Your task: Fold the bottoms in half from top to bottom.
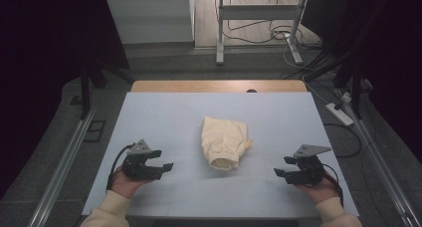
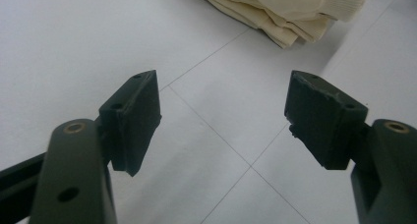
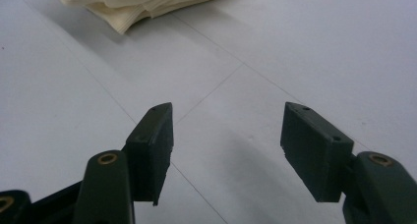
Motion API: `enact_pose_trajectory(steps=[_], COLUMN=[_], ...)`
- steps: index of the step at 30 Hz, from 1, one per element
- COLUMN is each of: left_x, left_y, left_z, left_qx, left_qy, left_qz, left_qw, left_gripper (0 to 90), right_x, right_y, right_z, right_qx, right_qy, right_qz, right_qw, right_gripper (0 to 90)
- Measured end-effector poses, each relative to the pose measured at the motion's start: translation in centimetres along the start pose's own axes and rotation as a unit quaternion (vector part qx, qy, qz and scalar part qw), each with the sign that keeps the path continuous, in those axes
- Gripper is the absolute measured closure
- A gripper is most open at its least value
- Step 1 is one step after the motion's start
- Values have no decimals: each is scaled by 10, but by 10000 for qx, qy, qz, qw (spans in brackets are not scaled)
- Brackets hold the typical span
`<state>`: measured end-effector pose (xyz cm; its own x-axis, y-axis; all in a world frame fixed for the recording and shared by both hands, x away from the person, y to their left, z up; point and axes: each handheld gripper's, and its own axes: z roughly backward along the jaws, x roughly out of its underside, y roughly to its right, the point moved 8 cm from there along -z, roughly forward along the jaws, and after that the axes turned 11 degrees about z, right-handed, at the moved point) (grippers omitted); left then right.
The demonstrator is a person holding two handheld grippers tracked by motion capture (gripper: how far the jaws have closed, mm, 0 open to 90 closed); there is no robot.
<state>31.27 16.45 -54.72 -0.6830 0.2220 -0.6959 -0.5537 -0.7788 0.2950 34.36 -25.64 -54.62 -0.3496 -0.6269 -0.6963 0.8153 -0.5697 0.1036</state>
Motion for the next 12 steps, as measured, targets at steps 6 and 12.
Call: enact_pose_trajectory(steps=[6, 12], left_x=[1, 1], left_y=[-2, -2], left_z=[2, 3], left_qx=[-4, 8], left_qy=[22, 49], left_qz=[48, 72], left_qw=[10000, 10000], left_gripper=[292, 292], right_x=[-2, -3], right_y=[-1, -1], right_z=[-1, 0], right_qx=[-10, 4], right_qy=[49, 75], right_qz=[44, 62], right_qw=[10000, 10000], right_gripper=[366, 363])
